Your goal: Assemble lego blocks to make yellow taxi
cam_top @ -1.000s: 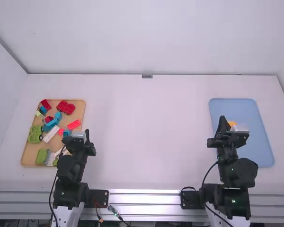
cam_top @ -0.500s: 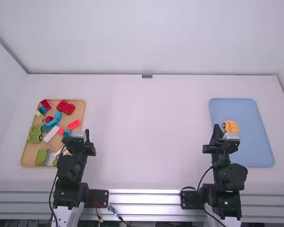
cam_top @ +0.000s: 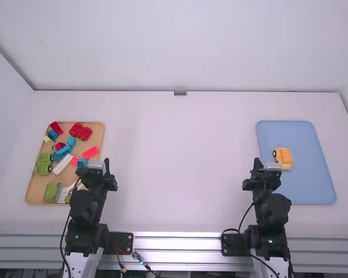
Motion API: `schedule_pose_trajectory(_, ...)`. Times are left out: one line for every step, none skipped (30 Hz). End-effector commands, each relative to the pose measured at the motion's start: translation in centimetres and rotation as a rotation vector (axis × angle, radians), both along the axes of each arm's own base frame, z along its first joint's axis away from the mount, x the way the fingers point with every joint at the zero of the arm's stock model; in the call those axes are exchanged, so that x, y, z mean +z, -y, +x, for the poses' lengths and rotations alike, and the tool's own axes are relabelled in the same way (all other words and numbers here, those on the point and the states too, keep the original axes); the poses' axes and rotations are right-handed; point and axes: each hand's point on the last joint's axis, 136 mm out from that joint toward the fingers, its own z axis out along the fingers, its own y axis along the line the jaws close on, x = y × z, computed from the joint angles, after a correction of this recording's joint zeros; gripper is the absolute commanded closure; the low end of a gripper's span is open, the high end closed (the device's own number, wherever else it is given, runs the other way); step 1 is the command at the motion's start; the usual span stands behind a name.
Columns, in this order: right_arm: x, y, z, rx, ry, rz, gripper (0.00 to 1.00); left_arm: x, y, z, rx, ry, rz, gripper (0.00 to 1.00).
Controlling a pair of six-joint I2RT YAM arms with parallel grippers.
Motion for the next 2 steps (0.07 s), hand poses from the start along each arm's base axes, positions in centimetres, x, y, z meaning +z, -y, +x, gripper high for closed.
schedule_pose_trajectory(-1.08,-0.04,0.08,0.001,-0.015,0.002,1.0,-0.38,-0.14,0.01,0.006,-0.003,0.002,1.0)
schedule_pose_trajectory(-1.09,-0.04,0.08,0.001,-0.015,0.002,1.0,-0.38,-0.14,0.01,0.006,-0.003,0.002,1.0)
